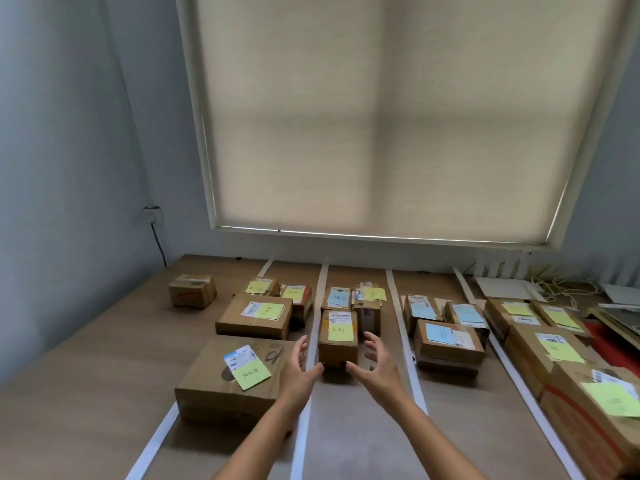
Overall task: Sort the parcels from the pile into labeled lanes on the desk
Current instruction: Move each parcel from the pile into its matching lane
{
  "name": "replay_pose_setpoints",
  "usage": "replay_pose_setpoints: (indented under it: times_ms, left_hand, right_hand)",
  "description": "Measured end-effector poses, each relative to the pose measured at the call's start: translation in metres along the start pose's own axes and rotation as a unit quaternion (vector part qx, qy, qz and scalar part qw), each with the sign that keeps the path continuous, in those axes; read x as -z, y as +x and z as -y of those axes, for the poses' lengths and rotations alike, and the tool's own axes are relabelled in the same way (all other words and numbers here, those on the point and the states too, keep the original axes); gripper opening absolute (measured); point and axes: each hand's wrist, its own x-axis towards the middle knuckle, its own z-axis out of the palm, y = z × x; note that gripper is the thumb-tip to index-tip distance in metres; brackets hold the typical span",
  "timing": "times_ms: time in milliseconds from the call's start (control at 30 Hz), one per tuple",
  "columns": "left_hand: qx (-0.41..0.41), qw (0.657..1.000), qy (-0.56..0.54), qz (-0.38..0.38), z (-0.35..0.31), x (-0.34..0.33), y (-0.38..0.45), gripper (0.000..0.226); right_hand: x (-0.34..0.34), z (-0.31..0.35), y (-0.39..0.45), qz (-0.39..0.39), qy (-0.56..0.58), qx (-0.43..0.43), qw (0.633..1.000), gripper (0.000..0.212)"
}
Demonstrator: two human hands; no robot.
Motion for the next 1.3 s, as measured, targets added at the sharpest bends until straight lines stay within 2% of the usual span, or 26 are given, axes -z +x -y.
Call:
replay_pose_setpoints:
  times_ms: [200,300,533,900,1167,1300]
  left_hand:
    - [-0.003,1.0,0.0,0.019,0.012,0.088,0.039,0.064]
    - [-0.029,0.999,0.003,0.032,0.014,0.121,0.052,0.065]
    - [-0.059,0.997,-0.005,0.05,0.019,0.16,0.067,0.064]
    - [-0.05,0.998,-0.034,0.008,0.038,0.235,0.114,0.066]
    - [-0.061,0.998,-0.014,-0.001,0.071,0.321,0.193,0.07]
    - [-0.04,0.999,-0.026,-0.009,0.094,0.375,0.254,0.07]
  right_hand:
    - [-0.095,0.038,0.016,-0.031,0.003,-0.031,0.999,0.083]
    - [-0.13,0.054,0.017,-0.043,0.036,-0.048,0.997,0.086]
    - [-0.159,0.073,0.026,-0.063,0.065,-0.048,0.995,0.086]
    - [-0.217,0.097,0.066,0.001,0.075,-0.034,0.997,0.084]
    - [-0.304,0.115,0.135,0.023,0.077,-0.049,0.996,0.083]
    - [-0.359,0.12,0.183,0.021,0.066,-0.06,0.996,0.088]
